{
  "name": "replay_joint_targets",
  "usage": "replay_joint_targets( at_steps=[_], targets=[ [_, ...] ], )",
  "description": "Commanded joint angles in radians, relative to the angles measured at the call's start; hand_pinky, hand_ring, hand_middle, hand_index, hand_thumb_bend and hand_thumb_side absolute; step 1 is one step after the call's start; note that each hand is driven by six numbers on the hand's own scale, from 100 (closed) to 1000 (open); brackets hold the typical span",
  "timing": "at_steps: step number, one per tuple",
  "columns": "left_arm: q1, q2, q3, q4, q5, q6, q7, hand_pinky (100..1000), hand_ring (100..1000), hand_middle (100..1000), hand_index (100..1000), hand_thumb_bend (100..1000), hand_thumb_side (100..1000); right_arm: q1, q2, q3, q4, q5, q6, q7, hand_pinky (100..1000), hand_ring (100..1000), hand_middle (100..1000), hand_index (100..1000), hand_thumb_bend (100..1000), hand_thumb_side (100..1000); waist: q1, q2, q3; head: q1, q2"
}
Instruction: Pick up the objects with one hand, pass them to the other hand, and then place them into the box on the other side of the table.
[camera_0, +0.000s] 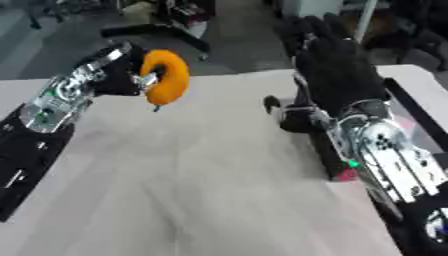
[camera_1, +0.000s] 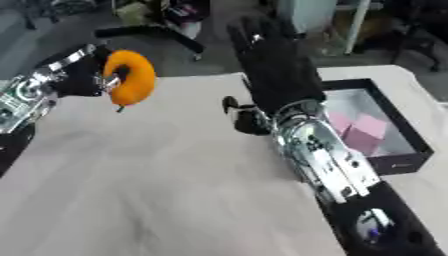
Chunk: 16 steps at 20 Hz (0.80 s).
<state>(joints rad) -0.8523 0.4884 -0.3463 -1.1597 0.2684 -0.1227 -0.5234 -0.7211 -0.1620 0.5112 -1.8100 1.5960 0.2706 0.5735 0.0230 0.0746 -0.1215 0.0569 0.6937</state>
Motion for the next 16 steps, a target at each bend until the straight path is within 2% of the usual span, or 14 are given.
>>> replay_joint_targets(
  at_steps=[1,9,16],
  targets=[
    [-0.024,-0.013,-0.016,-0.054,0.05,0.051,-0.015,649,316,213,340,100,274,-0.017,0.009,0.011,0.028,0.004,0.005,0.01,1000,974,979,1000,432,405,0.001,-0.026,0.004,-0.016,0.006],
    [-0.02,-0.052,-0.043,-0.119,0.123,0.157,-0.022,650,318,217,343,100,276,-0.009,0.03,0.026,0.073,0.037,0.02,0.005,1000,969,980,1000,414,425,0.001,-0.033,0.013,-0.022,0.009],
    [-0.018,-0.075,-0.05,-0.134,0.142,0.195,-0.029,651,318,218,344,100,274,-0.008,0.044,0.038,0.087,0.034,0.034,-0.025,1000,908,923,997,389,417,-0.001,-0.035,0.016,-0.022,0.008]
  ],
)
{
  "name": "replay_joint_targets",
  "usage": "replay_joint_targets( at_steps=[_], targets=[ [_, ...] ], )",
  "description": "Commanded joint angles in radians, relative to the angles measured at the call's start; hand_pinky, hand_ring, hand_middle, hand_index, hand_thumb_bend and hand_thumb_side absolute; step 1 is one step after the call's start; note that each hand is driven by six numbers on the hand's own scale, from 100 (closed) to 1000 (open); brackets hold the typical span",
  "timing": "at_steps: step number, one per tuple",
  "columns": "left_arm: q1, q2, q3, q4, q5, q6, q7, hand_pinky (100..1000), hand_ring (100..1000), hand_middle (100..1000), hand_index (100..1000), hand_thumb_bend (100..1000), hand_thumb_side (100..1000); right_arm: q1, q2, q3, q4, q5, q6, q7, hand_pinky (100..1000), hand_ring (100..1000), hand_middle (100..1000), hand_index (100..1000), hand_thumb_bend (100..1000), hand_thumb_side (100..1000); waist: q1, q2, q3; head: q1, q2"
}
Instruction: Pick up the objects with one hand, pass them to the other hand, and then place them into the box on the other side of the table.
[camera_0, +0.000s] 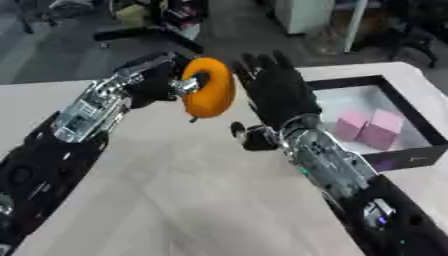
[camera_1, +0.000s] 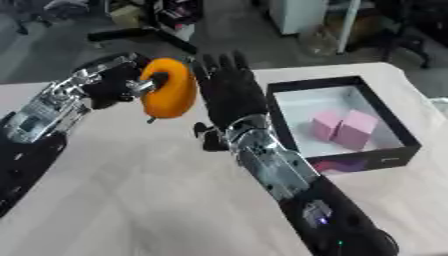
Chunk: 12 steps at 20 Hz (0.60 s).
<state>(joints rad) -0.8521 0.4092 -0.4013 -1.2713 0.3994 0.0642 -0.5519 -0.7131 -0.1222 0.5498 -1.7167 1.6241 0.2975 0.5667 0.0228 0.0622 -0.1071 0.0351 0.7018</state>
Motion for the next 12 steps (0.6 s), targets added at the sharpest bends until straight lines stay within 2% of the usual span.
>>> replay_joint_targets(
  at_steps=[1,3,4,5,6,7,9,12],
  targets=[
    [-0.017,0.001,0.004,-0.021,0.011,0.012,-0.001,651,319,218,344,100,274,-0.016,0.005,0.001,-0.005,0.009,0.013,-0.033,1000,901,916,993,388,417,-0.001,-0.022,0.002,-0.002,-0.001],
    [-0.015,-0.005,0.003,-0.019,0.014,0.02,-0.002,651,319,219,344,100,273,-0.015,0.008,0.005,0.002,0.02,0.026,-0.069,1000,873,887,970,376,398,0.0,-0.022,0.003,-0.003,-0.002],
    [-0.014,-0.008,0.002,-0.019,0.015,0.024,-0.004,651,319,219,345,100,274,-0.015,0.01,0.008,0.007,0.027,0.033,-0.089,1000,857,870,955,314,401,0.0,-0.022,0.003,-0.004,-0.002],
    [-0.014,-0.011,0.001,-0.02,0.018,0.028,-0.006,651,320,220,345,100,274,-0.014,0.012,0.01,0.011,0.034,0.043,-0.11,996,847,859,946,291,391,0.0,-0.022,0.003,-0.005,-0.002],
    [-0.013,-0.014,0.0,-0.021,0.019,0.031,-0.008,651,320,220,346,100,275,-0.014,0.014,0.012,0.014,0.04,0.054,-0.133,951,826,837,920,204,370,0.001,-0.021,0.004,-0.006,-0.002],
    [-0.014,-0.016,-0.001,-0.022,0.02,0.034,-0.01,651,321,222,347,100,274,-0.014,0.015,0.015,0.017,0.041,0.067,-0.158,920,813,822,897,175,346,0.001,-0.021,0.004,-0.007,-0.002],
    [-0.013,-0.018,-0.002,-0.02,0.019,0.039,-0.011,652,328,230,354,100,267,-0.014,0.017,0.019,0.024,0.037,0.091,-0.204,866,782,769,817,100,278,0.001,-0.022,0.004,-0.008,-0.003],
    [-0.014,-0.02,-0.001,-0.012,0.015,0.044,-0.014,659,352,257,378,100,243,-0.012,0.017,0.024,0.032,0.014,0.123,-0.275,766,739,682,651,100,218,0.0,-0.022,0.003,-0.01,-0.005]
  ],
)
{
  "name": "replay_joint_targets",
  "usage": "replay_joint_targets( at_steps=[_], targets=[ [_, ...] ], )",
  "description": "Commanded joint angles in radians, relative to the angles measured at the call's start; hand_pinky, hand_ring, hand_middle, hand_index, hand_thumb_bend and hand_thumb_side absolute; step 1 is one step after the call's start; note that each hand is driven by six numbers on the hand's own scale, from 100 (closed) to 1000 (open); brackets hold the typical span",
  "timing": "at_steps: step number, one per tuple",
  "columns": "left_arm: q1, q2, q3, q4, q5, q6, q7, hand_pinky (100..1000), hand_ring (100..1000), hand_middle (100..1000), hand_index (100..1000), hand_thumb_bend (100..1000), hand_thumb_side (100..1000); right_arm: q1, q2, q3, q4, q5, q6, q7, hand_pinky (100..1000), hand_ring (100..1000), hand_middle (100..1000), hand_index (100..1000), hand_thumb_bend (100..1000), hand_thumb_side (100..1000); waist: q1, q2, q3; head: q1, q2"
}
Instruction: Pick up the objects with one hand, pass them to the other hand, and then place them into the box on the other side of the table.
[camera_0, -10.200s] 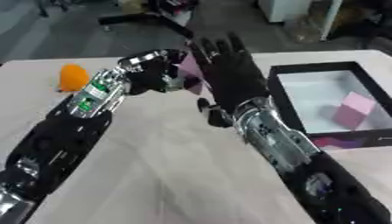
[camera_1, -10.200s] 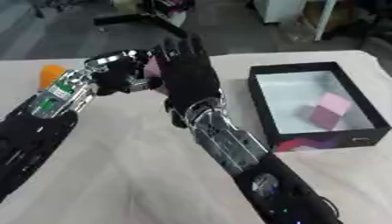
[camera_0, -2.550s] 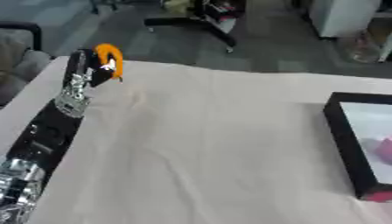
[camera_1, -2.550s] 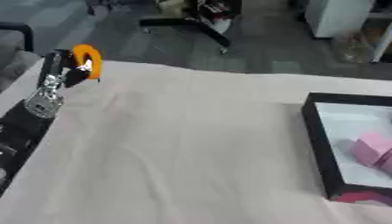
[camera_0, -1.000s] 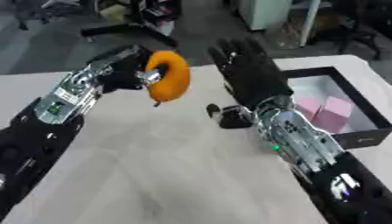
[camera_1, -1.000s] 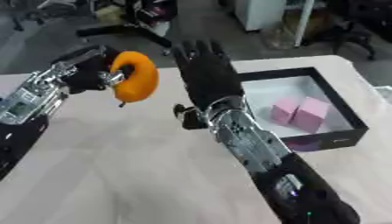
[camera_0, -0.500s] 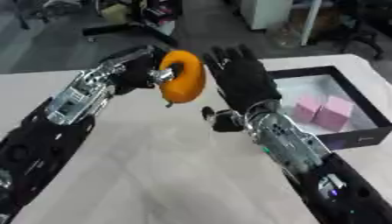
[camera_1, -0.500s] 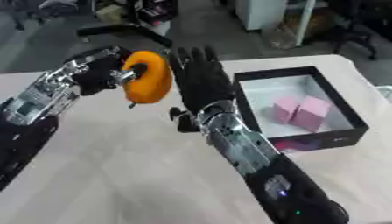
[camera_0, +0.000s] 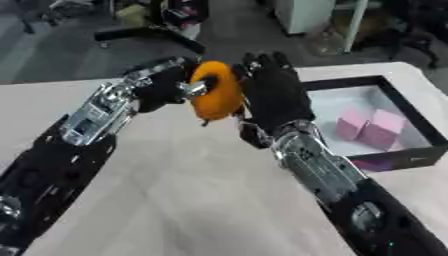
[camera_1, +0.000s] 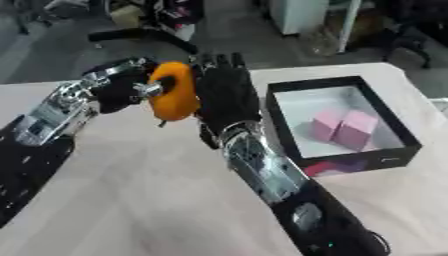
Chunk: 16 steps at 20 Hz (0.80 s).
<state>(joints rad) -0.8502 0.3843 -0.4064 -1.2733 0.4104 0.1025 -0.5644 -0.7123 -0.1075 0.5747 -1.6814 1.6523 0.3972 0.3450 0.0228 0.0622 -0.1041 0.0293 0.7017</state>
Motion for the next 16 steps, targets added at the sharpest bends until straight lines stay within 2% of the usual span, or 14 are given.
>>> replay_joint_targets(
  at_steps=[1,4,6,7,8,9,10,13,16],
  targets=[
    [-0.017,0.006,0.004,-0.007,0.002,0.005,-0.006,663,363,270,390,100,225,-0.013,0.003,0.0,-0.002,-0.026,0.031,-0.078,753,734,674,613,100,233,0.0,-0.023,0.0,-0.004,-0.005],
    [-0.017,0.013,0.004,0.007,-0.003,0.007,-0.028,692,435,368,487,100,128,-0.013,0.0,0.002,0.008,-0.059,0.036,-0.142,762,721,645,433,100,380,-0.001,-0.023,0.0,-0.003,-0.006],
    [-0.016,0.023,0.013,0.015,-0.015,-0.001,-0.057,711,478,435,551,100,100,-0.011,-0.003,0.002,0.02,-0.074,0.029,-0.164,789,727,646,374,100,390,-0.001,-0.023,0.0,-0.001,-0.006],
    [-0.015,0.027,0.02,0.021,-0.021,-0.007,-0.069,719,496,462,579,100,131,-0.01,-0.004,0.001,0.026,-0.079,0.025,-0.167,793,728,644,349,100,387,-0.002,-0.023,0.0,-0.001,-0.006],
    [-0.015,0.03,0.027,0.027,-0.026,-0.013,-0.078,727,510,479,599,140,168,-0.009,-0.004,0.0,0.031,-0.082,0.022,-0.169,796,729,642,332,100,386,-0.002,-0.023,0.0,0.0,-0.006],
    [-0.014,0.033,0.033,0.033,-0.031,-0.022,-0.087,734,522,492,615,199,209,-0.009,-0.005,0.0,0.034,-0.085,0.019,-0.169,797,729,639,312,100,382,-0.002,-0.022,0.0,0.001,-0.006],
    [-0.014,0.036,0.04,0.038,-0.039,-0.032,-0.095,742,540,513,638,293,288,-0.008,-0.005,-0.001,0.037,-0.088,0.018,-0.169,801,730,638,297,100,382,-0.002,-0.022,0.0,0.001,-0.007],
    [-0.009,0.04,0.059,0.058,-0.051,-0.058,-0.115,753,561,544,667,450,408,-0.007,-0.007,-0.005,0.041,-0.091,0.018,-0.171,789,723,626,270,100,405,-0.003,-0.021,-0.001,-0.002,-0.007],
    [-0.007,0.039,0.071,0.076,-0.055,-0.07,-0.121,752,560,544,666,468,425,-0.006,-0.008,-0.007,0.044,-0.091,0.02,-0.176,782,720,623,263,100,403,-0.002,-0.021,-0.001,-0.003,-0.008]
  ],
)
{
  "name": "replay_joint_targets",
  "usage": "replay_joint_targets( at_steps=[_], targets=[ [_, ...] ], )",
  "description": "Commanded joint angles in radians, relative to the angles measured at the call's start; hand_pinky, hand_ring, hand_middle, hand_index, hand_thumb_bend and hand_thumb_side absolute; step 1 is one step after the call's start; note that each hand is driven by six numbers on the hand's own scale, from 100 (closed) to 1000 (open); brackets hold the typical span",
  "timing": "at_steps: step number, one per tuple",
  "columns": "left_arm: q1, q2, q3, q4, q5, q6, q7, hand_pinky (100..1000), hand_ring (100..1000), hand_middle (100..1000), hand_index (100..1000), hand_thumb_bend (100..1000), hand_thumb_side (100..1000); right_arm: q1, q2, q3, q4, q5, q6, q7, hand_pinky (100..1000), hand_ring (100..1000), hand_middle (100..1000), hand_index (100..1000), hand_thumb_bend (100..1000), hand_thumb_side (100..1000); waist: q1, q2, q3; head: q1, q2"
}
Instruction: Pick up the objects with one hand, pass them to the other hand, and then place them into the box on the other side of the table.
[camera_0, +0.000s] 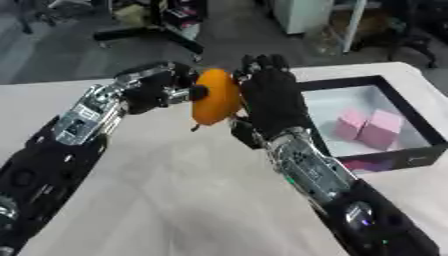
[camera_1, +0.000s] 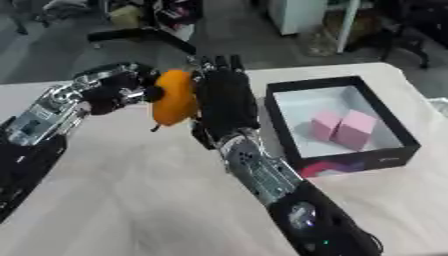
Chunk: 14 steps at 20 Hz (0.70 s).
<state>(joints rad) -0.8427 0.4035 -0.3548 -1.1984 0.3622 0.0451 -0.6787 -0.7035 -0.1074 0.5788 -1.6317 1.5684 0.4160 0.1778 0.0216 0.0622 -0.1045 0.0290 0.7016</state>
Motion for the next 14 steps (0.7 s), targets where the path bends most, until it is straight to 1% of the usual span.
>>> replay_joint_targets(
  at_steps=[1,2,3,4,5,6,7,8,10,11,14],
  targets=[
    [-0.015,0.019,0.022,0.004,-0.006,-0.014,-0.008,749,548,526,648,424,409,-0.015,-0.007,-0.011,-0.006,-0.008,0.0,-0.01,776,719,621,263,100,407,-0.001,-0.02,-0.001,-0.003,-0.008],
    [-0.015,0.018,0.023,0.005,-0.003,-0.016,-0.008,749,546,522,644,412,405,-0.016,-0.007,-0.011,-0.006,-0.009,0.0,-0.011,774,718,621,264,100,408,-0.001,-0.02,-0.001,-0.003,-0.008],
    [-0.015,0.018,0.024,0.005,0.001,-0.016,-0.006,726,497,472,589,196,363,-0.016,-0.007,-0.011,-0.009,-0.01,0.001,-0.017,722,705,613,332,100,390,-0.001,-0.02,-0.002,-0.004,-0.009],
    [-0.016,0.017,0.025,0.006,0.004,-0.015,0.001,711,474,447,559,100,322,-0.016,-0.007,-0.012,-0.012,-0.013,0.004,-0.025,704,702,614,383,100,355,-0.001,-0.02,-0.002,-0.004,-0.01],
    [-0.016,0.016,0.026,0.006,0.007,-0.013,0.011,698,447,411,523,100,264,-0.016,-0.007,-0.011,-0.013,-0.016,0.005,-0.032,703,704,624,438,100,378,-0.001,-0.02,-0.002,-0.004,-0.01],
    [-0.015,0.015,0.026,0.006,0.01,-0.011,0.023,692,435,398,509,100,245,-0.016,-0.007,-0.011,-0.013,-0.019,0.006,-0.037,700,704,626,440,100,384,-0.001,-0.02,-0.002,-0.003,-0.01],
    [-0.016,0.014,0.025,0.007,0.013,-0.007,0.033,684,420,382,493,100,211,-0.017,-0.007,-0.01,-0.015,-0.021,0.006,-0.043,686,697,617,414,100,348,-0.001,-0.02,-0.003,-0.003,-0.01],
    [-0.016,0.013,0.023,0.007,0.017,-0.004,0.04,684,419,381,492,100,202,-0.018,-0.006,-0.01,-0.018,-0.023,0.005,-0.052,688,697,618,410,100,365,0.0,-0.02,-0.003,-0.003,-0.011],
    [-0.017,0.013,0.02,0.004,0.023,-0.001,0.046,688,423,385,496,100,190,-0.018,-0.006,-0.011,-0.018,-0.025,0.002,-0.059,705,703,621,369,100,394,0.0,-0.021,-0.003,-0.004,-0.011],
    [-0.017,0.015,0.021,0.001,0.026,-0.001,0.049,692,429,391,503,100,181,-0.017,-0.006,-0.013,-0.016,-0.027,0.003,-0.059,705,704,621,326,100,395,0.0,-0.021,-0.003,-0.005,-0.012],
    [-0.014,0.027,0.027,-0.005,0.026,-0.006,0.059,696,436,398,509,100,172,-0.008,-0.006,-0.026,-0.007,-0.028,0.021,-0.066,659,698,615,298,100,357,0.0,-0.022,-0.004,-0.01,-0.013]
  ],
)
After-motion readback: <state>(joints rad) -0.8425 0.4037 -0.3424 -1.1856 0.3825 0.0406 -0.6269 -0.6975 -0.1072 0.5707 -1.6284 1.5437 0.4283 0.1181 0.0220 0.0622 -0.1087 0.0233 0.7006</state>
